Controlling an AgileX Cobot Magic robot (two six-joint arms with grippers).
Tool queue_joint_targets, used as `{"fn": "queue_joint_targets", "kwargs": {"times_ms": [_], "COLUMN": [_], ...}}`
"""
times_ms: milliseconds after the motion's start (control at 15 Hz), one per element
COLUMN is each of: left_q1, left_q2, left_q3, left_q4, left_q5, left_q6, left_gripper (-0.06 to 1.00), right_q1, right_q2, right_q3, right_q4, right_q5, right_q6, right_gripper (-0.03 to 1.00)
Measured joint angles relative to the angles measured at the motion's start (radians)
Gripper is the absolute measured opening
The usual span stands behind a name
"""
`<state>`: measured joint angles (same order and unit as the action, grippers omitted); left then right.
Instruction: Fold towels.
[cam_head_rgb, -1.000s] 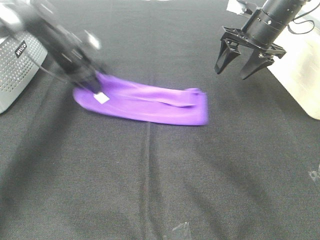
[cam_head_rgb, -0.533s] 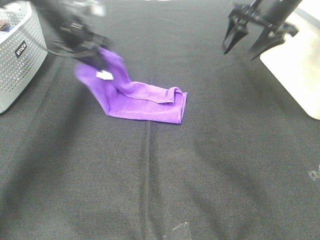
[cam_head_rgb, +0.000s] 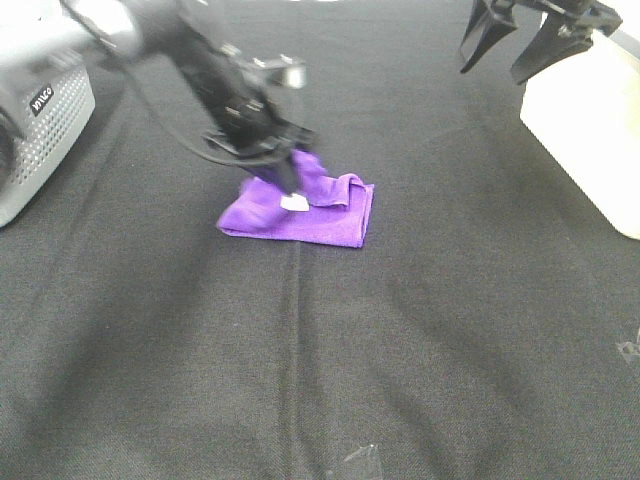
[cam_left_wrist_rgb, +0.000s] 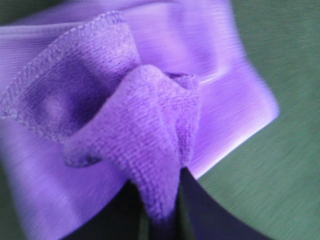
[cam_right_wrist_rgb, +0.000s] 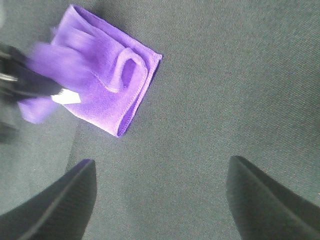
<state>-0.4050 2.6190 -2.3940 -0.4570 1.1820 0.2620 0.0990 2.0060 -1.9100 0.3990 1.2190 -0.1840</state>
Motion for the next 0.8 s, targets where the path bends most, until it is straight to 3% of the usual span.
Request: {"fn": "queue_joint_targets", "kwargs": {"times_ms": [200, 400, 600, 800], "left_q1": [-0.037, -0.063, -0.063, -0.053], "left_q2": [0.01, 0.006, -0.016, -0.087], "left_q3": [-0.001, -0.001, -0.001, -0.002], "left_q4": [-0.16, -0.298, -0.297, -0.191], "left_q5": [-0.075, -0.116, -0.123, -0.122], "left_q6": [-0.001, 0.053, 0.067, 0.071], "left_gripper": [0.54, 0.6, 0.6, 0.6], "right_q1": [0.0, 0.001, 0.001, 0.001], "right_q2": [-0.023, -0.043, -0.052, -0.052], "right_q3": [0.0, 0.0, 0.0, 0.0], "right_q4": [0.033, 0.041, 0.041, 0.041], "right_q5": [0.0, 0.001, 0.001, 0.001], "right_q6": [0.0, 0.0, 0.0, 0.0], "right_gripper": [0.7, 0.7, 0.7, 0.7]}}
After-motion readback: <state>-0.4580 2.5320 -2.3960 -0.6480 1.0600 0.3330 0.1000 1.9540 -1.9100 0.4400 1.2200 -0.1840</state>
